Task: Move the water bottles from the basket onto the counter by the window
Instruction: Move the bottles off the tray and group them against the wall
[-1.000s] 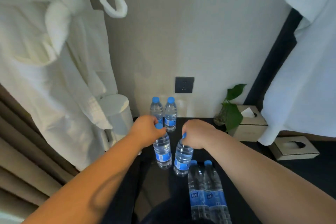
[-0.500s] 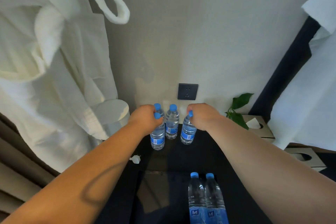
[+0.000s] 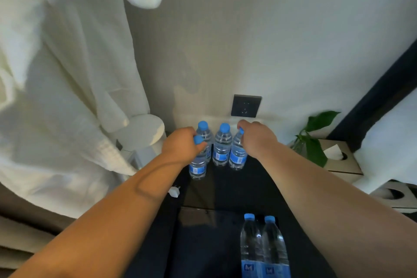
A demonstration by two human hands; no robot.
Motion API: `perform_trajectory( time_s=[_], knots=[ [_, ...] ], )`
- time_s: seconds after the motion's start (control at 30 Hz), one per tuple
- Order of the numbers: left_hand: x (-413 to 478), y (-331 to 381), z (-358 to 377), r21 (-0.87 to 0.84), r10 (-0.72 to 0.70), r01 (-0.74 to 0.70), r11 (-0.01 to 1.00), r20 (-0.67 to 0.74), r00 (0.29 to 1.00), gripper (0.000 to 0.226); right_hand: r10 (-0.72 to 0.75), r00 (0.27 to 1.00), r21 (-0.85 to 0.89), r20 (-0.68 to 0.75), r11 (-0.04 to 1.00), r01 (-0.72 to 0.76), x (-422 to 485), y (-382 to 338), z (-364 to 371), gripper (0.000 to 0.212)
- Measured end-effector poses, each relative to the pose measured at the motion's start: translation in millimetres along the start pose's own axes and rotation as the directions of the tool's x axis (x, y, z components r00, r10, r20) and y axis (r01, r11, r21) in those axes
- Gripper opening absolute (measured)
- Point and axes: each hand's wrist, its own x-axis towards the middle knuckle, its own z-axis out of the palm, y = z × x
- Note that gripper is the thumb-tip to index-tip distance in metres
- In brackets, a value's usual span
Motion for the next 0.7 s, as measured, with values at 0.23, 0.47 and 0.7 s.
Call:
perform_trajectory(
  time_s=[0.23, 0.47, 0.7],
  knots=[
    [-5.1, -0.4, 7.1, -0.021, -0.013, 0.013, 1.000, -0.017, 1.000, 0.028, 0.025, 1.000, 0.083, 0.000, 0.996, -0.025, -1.8, 2.1, 5.0, 0.042],
    [-30.2, -26.0, 37.0, -0.215, -0.054, 0.056, 0.975, 0.018, 0.998, 0.043, 0.193, 0.980, 0.312, 0.048, 0.929, -0.198, -42.6, 7.7, 43.5, 0.081],
    [-77.1, -55.9, 92.3, 0.026, -0.197, 0.202, 0.979, 0.369, 0.908, 0.063, 0.264, 0.884, -0.141, 0.385, 0.964, -0.226, -109.1, 38.2, 127.1, 0.068]
  ],
)
